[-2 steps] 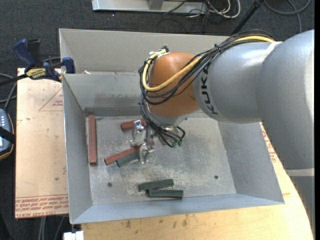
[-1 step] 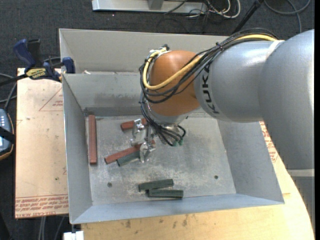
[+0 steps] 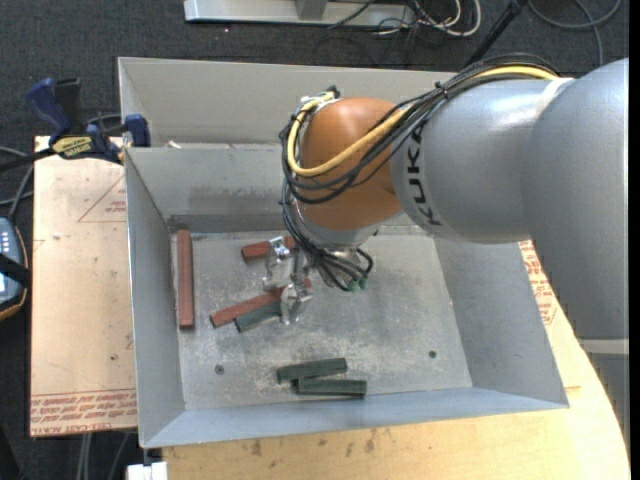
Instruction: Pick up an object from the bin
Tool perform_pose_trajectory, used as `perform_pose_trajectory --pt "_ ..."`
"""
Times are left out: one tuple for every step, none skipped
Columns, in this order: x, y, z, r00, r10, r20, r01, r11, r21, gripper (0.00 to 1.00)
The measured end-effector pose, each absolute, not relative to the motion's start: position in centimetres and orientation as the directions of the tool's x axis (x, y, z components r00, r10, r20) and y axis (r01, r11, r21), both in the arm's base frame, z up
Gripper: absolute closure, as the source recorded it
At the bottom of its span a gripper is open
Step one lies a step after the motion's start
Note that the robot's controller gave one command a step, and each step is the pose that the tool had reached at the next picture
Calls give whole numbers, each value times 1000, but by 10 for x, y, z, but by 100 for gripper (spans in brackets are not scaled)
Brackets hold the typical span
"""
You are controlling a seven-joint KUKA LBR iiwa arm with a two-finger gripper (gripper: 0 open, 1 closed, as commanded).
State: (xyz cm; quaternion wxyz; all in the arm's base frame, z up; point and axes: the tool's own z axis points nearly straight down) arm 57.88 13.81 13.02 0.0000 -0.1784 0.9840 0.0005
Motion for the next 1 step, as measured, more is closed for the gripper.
perform_pose_trajectory --pt "578 138 143 -936 -351 0 -351 936 1 100"
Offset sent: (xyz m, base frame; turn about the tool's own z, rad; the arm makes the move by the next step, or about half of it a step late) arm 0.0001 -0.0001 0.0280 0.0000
